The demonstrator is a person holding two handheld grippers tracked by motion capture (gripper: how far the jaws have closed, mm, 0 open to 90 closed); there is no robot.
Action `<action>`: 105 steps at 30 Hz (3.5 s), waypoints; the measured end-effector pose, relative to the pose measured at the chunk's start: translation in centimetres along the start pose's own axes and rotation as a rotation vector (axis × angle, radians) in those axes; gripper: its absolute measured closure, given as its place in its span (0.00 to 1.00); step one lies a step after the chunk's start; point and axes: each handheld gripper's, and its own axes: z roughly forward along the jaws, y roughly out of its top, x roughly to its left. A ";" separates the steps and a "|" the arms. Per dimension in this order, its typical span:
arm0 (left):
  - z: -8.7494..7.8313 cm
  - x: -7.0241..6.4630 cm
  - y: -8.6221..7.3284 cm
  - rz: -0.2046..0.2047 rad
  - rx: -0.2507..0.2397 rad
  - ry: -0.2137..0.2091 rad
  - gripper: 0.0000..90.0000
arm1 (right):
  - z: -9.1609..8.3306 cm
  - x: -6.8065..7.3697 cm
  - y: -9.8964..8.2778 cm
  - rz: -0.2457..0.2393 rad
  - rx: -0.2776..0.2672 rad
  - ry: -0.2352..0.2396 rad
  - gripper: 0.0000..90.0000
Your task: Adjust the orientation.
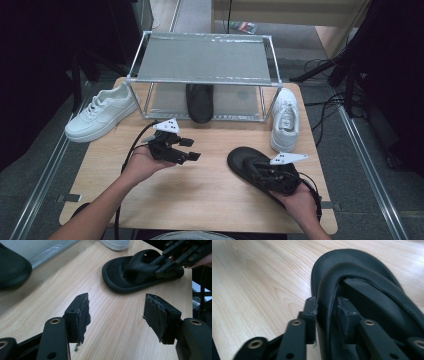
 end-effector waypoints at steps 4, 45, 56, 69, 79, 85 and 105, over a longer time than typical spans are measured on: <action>-0.1 0.0 -0.1 -0.001 0.002 0.005 0.42 | 0.3 0.0 0.1 -0.004 0.018 0.024 0.89; -2.6 0.2 -2.5 -0.074 -0.009 0.081 0.43 | 8.1 4.7 10.3 0.064 0.061 0.174 0.92; -2.4 0.4 -2.8 -0.088 -0.001 0.089 0.44 | 11.9 5.2 10.5 0.029 0.076 0.158 0.91; -1.6 0.5 -2.6 -0.090 0.008 0.098 0.55 | 7.4 4.5 10.2 -0.109 -0.059 0.138 0.77; 0.6 -0.1 -1.5 -0.096 0.035 0.066 1.00 | 5.8 0.4 9.6 -0.038 -0.048 0.035 1.00; 3.1 0.2 -1.4 -0.096 0.099 0.053 1.00 | 7.0 -1.7 9.0 0.002 -0.023 -0.028 1.00; 4.4 1.3 -1.2 -0.093 0.140 0.041 1.00 | 6.9 -0.6 7.7 0.002 -0.005 -0.008 1.00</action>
